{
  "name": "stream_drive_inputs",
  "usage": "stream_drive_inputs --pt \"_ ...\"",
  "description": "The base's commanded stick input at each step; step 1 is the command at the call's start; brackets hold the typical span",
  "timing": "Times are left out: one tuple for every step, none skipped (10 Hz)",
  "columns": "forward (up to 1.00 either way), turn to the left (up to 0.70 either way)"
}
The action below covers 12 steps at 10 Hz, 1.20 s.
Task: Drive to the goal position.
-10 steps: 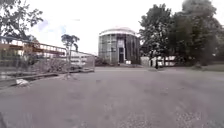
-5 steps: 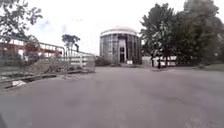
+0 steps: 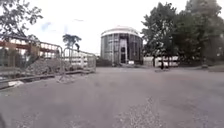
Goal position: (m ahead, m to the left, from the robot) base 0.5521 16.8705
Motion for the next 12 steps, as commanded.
stream_drive_inputs --pt "0.7 0.0" --pt "0.7 0.0" --pt "0.7 0.0" --pt "0.7 0.0" --pt "0.7 0.0" --pt "0.7 0.0" --pt "0.7 0.0" --pt "0.7 0.0" --pt "0.7 -0.27" --pt "0.7 -0.35" --pt "0.7 -0.35" --pt "0.7 -0.35"
